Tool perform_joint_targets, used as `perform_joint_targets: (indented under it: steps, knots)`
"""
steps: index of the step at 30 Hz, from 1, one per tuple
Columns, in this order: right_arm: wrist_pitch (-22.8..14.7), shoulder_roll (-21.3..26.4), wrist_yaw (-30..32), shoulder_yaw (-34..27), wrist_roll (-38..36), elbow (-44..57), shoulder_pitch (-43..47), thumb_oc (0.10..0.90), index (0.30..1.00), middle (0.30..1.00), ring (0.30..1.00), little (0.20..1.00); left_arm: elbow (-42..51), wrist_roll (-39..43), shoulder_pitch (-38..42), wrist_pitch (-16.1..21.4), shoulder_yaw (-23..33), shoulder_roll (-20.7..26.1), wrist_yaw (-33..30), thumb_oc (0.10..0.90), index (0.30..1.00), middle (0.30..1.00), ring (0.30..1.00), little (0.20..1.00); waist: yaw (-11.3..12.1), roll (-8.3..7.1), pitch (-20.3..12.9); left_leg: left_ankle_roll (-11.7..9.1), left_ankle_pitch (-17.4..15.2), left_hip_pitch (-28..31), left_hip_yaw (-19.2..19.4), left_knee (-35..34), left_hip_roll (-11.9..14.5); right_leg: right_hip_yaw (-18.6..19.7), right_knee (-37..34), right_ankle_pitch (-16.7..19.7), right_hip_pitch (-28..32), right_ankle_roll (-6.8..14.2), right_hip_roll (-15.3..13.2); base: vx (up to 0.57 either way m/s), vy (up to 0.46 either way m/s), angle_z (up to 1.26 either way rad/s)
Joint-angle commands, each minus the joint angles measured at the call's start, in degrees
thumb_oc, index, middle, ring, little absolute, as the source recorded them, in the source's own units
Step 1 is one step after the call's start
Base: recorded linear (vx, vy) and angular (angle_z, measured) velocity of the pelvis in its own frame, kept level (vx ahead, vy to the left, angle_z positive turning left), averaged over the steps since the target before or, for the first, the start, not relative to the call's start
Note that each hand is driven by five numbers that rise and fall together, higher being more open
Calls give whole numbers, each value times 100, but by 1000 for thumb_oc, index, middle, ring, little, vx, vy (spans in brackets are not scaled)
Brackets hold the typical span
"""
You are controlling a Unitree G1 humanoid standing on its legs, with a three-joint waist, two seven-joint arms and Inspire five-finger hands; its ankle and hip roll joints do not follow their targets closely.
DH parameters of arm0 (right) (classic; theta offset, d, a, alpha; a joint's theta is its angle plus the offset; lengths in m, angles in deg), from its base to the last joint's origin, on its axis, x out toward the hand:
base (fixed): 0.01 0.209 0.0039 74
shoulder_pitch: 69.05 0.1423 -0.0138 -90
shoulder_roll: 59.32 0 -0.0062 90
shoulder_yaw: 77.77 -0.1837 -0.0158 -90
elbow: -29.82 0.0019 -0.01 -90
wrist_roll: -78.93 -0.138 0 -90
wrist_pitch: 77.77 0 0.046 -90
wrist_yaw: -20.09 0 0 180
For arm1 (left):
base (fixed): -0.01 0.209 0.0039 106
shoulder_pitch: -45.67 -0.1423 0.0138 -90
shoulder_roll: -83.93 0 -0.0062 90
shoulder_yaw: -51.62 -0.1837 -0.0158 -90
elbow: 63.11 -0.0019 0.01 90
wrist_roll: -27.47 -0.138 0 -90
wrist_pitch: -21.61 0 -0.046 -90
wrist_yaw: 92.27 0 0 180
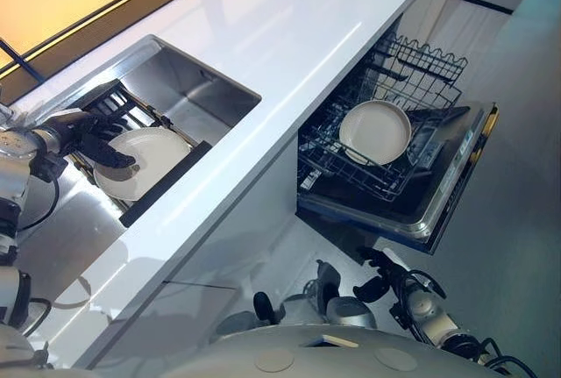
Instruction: Pick up plates and place into dishwasher.
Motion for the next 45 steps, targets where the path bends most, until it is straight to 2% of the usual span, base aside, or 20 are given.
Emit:
perform_joint_targets:
  steps: [1,13,14,15,16,20,24,35,42,45]
  knots:
    - [-251,234,188,-182,-6,157,22,800,900,900,900,900,-306,-265,666,51,434,382,92,800,900,900,900,900,5,125,1,441,-1168,-143,14,922,-527,-140,847,-99,-758,656,-103,20,27,4]
    - [-317,263,238,-230,-35,64,10,800,900,900,900,900,-478,-334,1013,9,189,467,438,800,900,900,900,900,-27,81,96,459,-1161,-271,43,944,-547,-92,910,-22,-953,665,-115,6,5,-2]
    - [-312,265,233,-228,-37,44,21,800,900,900,900,900,-470,-278,1051,32,160,461,426,638,761,761,761,738,-23,84,104,456,-1154,-280,42,937,-548,-93,900,-31,-955,660,-110,-11,3,-5]
    - [-318,271,219,-223,-21,18,37,800,900,900,900,900,-435,-155,1097,24,140,454,400,638,761,761,761,738,-25,89,113,450,-1143,-296,36,923,-550,-90,893,-29,-969,657,-103,-20,-3,-4]
    - [-343,271,220,-223,-7,-20,45,800,900,900,900,900,-410,-55,1148,48,118,449,373,100,300,300,300,200,-23,92,120,449,-1134,-302,33,907,-553,-85,890,-31,-979,656,-98,-26,-7,-3]
    - [-361,244,230,-213,-19,-147,85,800,900,900,900,900,-232,540,1339,82,93,443,259,100,300,300,300,200,-1,123,114,427,-1101,-304,15,864,-549,-102,866,-73,-961,629,-71,-26,-27,-1]
    - [-405,188,195,-171,46,-311,114,800,900,900,900,900,-24,993,1354,127,208,382,-328,100,300,300,300,200,32,135,35,408,-1083,-251,-19,805,-539,-134,807,-124,-872,593,-35,-8,-41,3]
    - [-508,104,304,-77,-32,-284,173,800,900,900,900,900,118,1261,1257,300,572,347,-1109,100,300,300,300,200,122,115,-178,314,-1032,-48,-132,583,-463,-282,584,-223,-584,468,90,-31,-66,7]
    - [-598,94,329,-9,-45,-270,163,800,900,900,900,900,125,1531,1259,536,771,459,-1744,100,300,300,300,200,165,103,-296,195,-924,65,-209,368,-360,-378,361,-279,-344,372,209,-50,-85,9]
    - [-608,137,246,-23,-501,211,120,800,900,900,900,900,276,1679,1377,591,841,481,-2254,100,300,300,300,200,165,95,-325,132,-842,107,-290,246,-309,-432,285,-314,-236,319,270,-51,-98,10]
